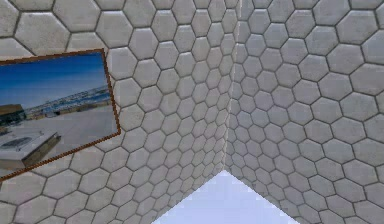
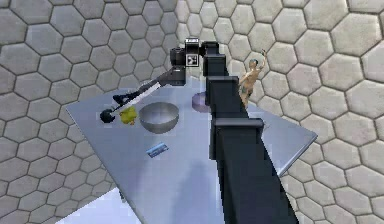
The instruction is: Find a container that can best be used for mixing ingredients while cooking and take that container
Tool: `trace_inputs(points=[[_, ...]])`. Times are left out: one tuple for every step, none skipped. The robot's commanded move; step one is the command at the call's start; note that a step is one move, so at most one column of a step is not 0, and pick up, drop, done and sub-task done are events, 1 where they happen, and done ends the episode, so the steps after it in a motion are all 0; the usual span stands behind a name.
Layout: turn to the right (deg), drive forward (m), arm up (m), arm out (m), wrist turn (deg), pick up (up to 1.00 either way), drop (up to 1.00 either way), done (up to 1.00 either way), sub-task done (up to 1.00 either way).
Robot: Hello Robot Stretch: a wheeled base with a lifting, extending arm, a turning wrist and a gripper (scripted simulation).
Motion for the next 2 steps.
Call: trace_inputs(points=[[0.0,0.00,0.00,0.00,45.0,0.00,0.00,0.00,0.00],[0.0,0.00,0.00,0.00,18.0,0.00,0.00,0.00,0.00]])
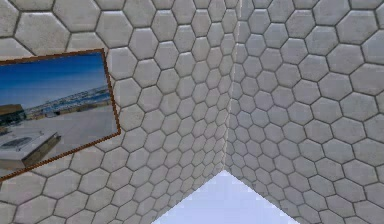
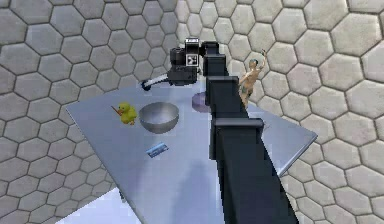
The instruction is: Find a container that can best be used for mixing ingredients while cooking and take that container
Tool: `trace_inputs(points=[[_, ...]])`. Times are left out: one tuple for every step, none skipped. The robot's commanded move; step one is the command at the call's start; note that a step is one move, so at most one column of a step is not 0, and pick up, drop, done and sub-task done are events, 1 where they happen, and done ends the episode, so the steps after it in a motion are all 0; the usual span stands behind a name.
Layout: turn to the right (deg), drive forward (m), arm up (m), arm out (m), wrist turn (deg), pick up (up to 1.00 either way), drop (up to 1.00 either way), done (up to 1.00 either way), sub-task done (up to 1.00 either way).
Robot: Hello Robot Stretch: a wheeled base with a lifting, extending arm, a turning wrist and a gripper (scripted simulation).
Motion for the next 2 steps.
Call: trace_inputs(points=[[0.0,0.00,-0.20,0.00,0.0,0.00,0.00,0.00,0.00],[0.0,0.00,0.00,0.00,0.0,1.00,0.00,0.00,0.00]])
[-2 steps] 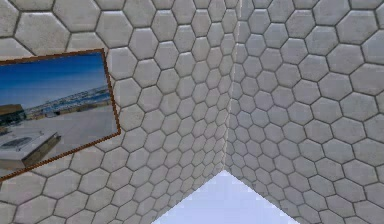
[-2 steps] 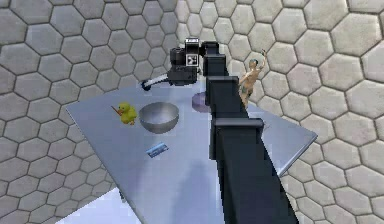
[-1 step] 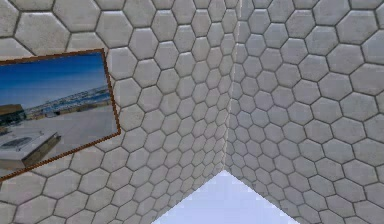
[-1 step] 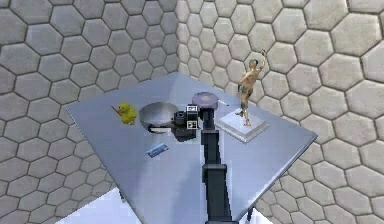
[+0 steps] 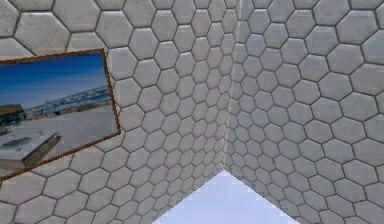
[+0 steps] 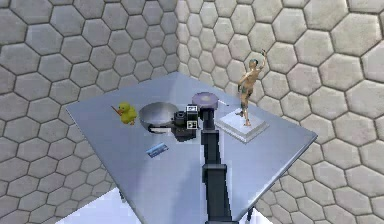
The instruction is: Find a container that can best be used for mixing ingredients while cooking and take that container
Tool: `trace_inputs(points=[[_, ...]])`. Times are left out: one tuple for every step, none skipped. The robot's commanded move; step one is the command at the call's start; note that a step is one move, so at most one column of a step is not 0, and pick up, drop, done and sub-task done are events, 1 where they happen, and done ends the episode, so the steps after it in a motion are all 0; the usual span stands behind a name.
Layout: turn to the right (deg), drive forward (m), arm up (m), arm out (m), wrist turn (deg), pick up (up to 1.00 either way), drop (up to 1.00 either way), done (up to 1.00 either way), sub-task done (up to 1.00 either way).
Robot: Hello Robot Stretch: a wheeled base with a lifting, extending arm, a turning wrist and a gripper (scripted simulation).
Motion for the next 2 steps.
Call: trace_inputs(points=[[0.0,0.00,0.10,0.00,0.0,0.00,0.00,0.00,0.00],[0.0,0.00,0.00,0.00,0.0,0.00,0.00,1.00,0.00]])
